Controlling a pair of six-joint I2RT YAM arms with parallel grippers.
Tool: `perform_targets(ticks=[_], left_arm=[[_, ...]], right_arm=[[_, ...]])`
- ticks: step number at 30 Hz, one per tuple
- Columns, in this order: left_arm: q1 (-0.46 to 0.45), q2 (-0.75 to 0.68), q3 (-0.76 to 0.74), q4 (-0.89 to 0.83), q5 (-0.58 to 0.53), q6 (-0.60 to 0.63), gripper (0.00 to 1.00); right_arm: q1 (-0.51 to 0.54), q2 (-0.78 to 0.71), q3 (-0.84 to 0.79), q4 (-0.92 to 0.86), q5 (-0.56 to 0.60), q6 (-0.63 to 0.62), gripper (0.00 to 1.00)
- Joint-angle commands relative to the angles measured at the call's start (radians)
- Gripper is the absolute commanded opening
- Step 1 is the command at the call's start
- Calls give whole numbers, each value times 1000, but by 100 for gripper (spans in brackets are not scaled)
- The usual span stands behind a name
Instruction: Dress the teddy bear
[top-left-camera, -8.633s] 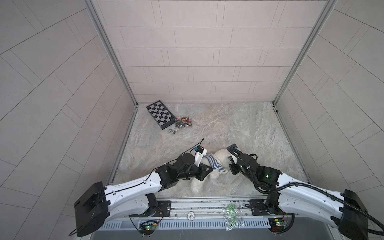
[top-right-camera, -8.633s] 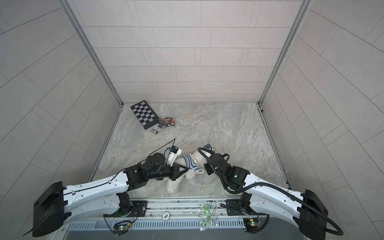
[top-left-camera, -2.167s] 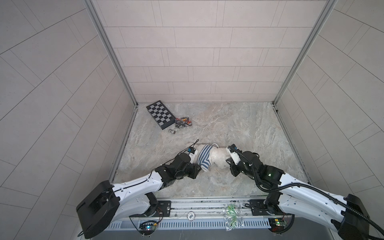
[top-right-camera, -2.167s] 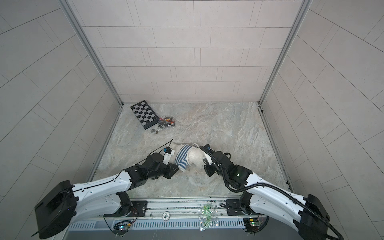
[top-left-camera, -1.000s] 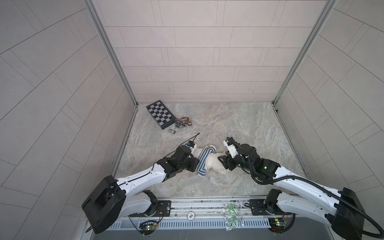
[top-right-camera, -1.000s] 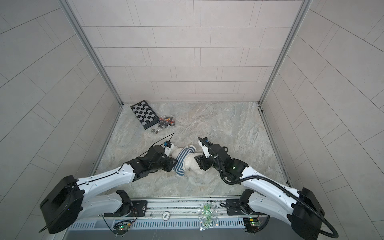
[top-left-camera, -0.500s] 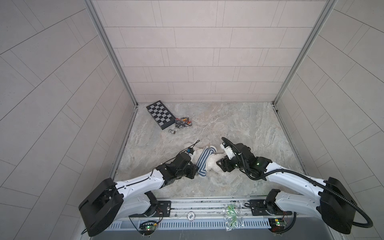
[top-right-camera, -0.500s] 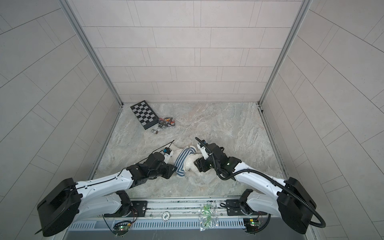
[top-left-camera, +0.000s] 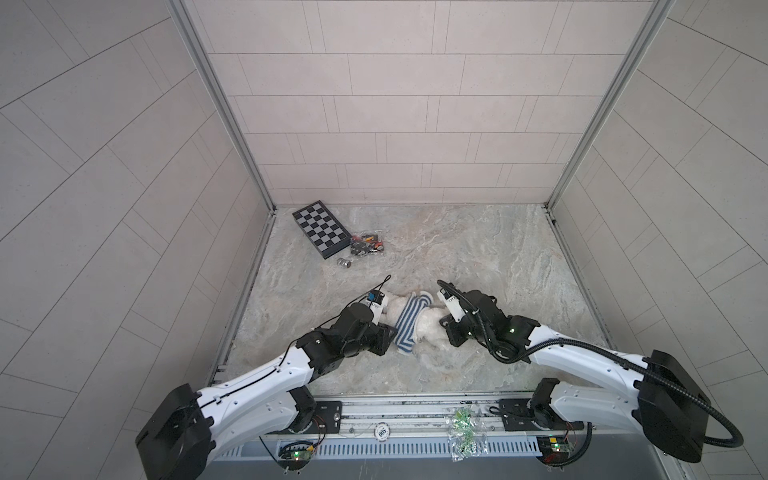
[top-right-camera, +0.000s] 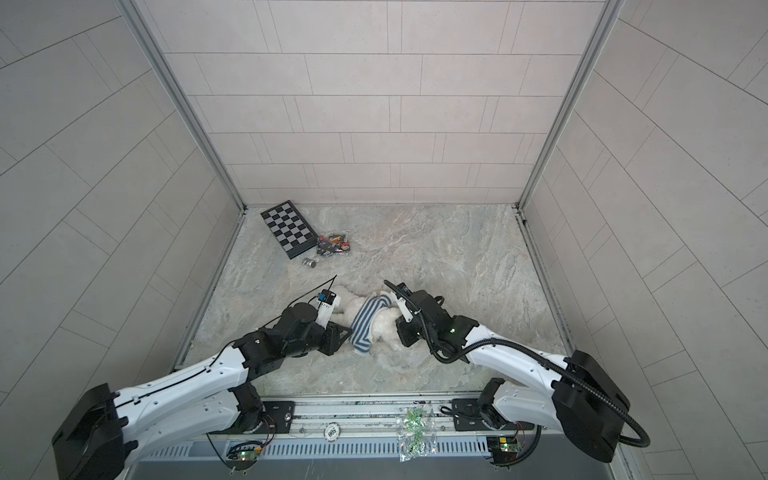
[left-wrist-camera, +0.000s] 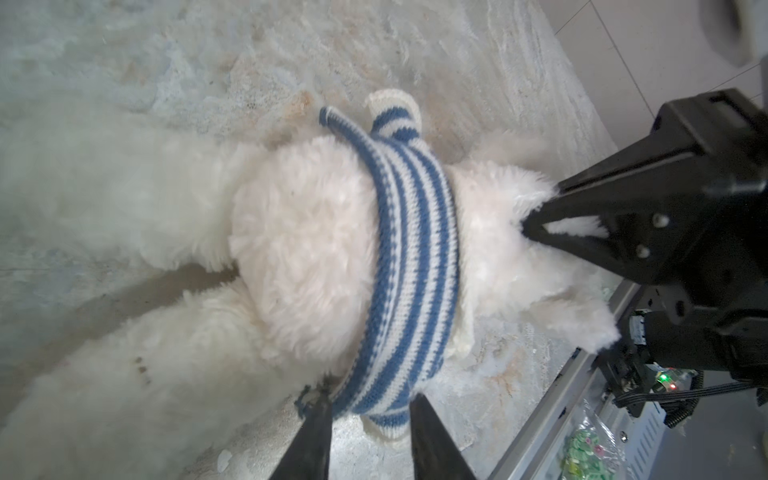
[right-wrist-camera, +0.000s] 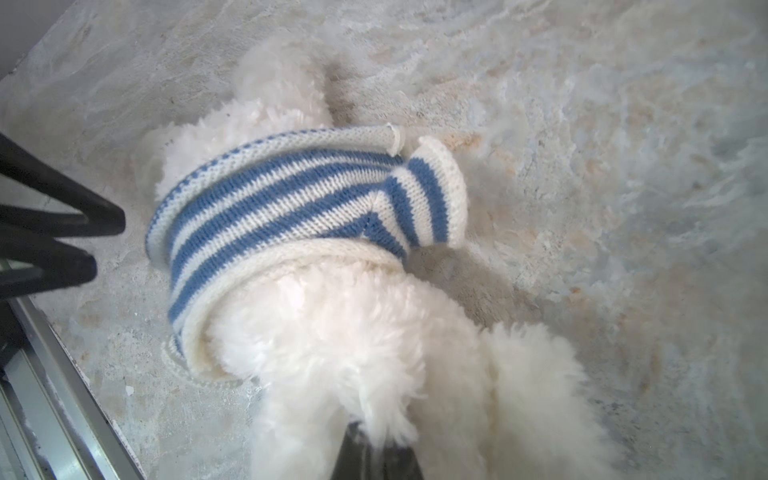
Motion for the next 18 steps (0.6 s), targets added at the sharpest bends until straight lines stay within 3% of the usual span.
perform_targets(ticks=[1,4,10,18], left_arm=[[7,-23,101,-96,-8,46,37],[17,0,155,-125,-15,64,37],[26,67,178,-84,1,68,36],[25,129,185,-38,44,52,31]], right_arm=[[81,-91,7,-2,170,-104,0],[133,-137,11,-20,294,-141,0],[216,-181,-7,8,412,-205,0],[260,-178,-6,31,467,-255,0]])
